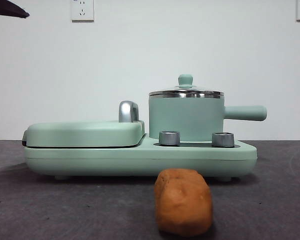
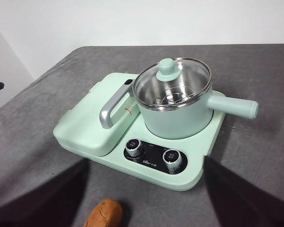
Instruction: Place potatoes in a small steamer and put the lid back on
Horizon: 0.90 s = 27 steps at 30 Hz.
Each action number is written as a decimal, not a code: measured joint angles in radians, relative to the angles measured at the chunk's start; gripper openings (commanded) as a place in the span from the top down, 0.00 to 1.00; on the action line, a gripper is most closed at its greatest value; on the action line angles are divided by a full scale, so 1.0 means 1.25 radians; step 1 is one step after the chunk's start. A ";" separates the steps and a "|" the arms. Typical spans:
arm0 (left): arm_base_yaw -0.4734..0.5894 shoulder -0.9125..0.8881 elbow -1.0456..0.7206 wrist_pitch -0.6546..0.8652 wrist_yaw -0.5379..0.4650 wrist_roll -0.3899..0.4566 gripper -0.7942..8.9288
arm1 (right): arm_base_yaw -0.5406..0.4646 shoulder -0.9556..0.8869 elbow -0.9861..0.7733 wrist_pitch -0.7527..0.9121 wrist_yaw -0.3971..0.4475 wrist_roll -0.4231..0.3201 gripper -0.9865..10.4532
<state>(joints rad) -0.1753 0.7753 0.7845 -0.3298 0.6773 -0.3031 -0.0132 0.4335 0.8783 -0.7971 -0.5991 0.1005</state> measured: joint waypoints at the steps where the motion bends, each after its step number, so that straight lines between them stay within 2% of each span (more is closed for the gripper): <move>1: -0.005 0.008 0.005 0.000 0.000 -0.001 0.44 | 0.000 0.000 0.000 0.000 0.000 0.000 0.51; 10: -0.098 0.173 0.150 -0.003 0.000 -0.001 0.44 | 0.000 0.001 0.000 -0.006 -0.001 0.000 0.51; 15: -0.167 0.315 0.272 -0.060 -0.003 0.009 0.44 | 0.000 0.008 0.000 -0.037 -0.001 0.000 0.51; 27: -0.312 0.676 0.668 -0.265 -0.218 0.140 0.44 | 0.001 0.012 0.000 -0.048 -0.002 0.000 0.51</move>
<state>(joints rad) -0.5652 1.6203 1.6192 -0.6613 0.4049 -0.1280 -0.0120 0.4480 0.8783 -0.8566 -0.6022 0.1005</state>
